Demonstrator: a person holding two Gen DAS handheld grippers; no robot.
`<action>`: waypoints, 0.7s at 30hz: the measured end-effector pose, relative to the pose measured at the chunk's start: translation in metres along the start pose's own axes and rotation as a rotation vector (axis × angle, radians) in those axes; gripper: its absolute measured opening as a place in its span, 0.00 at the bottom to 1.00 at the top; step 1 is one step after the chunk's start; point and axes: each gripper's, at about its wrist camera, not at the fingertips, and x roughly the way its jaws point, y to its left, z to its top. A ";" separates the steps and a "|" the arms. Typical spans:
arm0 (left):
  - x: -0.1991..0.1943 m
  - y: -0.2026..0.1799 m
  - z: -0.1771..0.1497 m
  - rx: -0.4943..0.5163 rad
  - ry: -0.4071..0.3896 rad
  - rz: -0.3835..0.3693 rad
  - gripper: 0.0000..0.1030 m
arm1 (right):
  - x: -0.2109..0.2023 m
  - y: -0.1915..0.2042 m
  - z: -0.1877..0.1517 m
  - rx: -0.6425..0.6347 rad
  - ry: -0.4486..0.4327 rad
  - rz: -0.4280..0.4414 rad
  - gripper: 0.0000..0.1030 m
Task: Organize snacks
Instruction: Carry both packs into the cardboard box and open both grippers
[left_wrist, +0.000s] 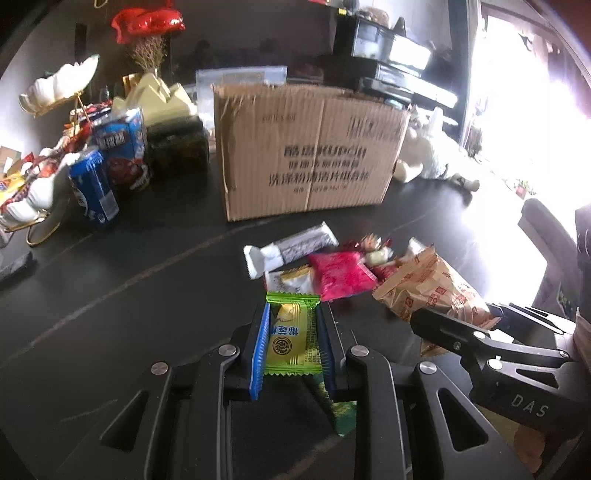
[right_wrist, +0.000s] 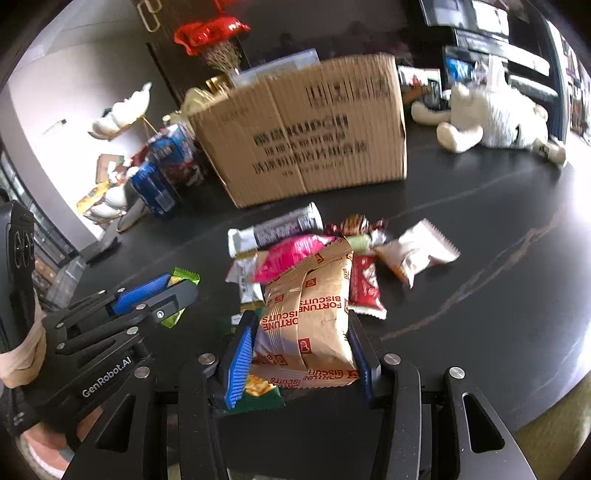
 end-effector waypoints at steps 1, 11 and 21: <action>-0.004 -0.002 0.003 -0.002 -0.007 0.004 0.24 | -0.005 0.000 0.003 -0.007 -0.015 0.000 0.46; -0.033 -0.017 0.044 -0.010 -0.108 0.004 0.24 | -0.039 0.000 0.051 -0.111 -0.128 0.002 0.46; -0.043 -0.010 0.107 -0.033 -0.167 0.010 0.24 | -0.049 0.011 0.118 -0.156 -0.220 0.015 0.46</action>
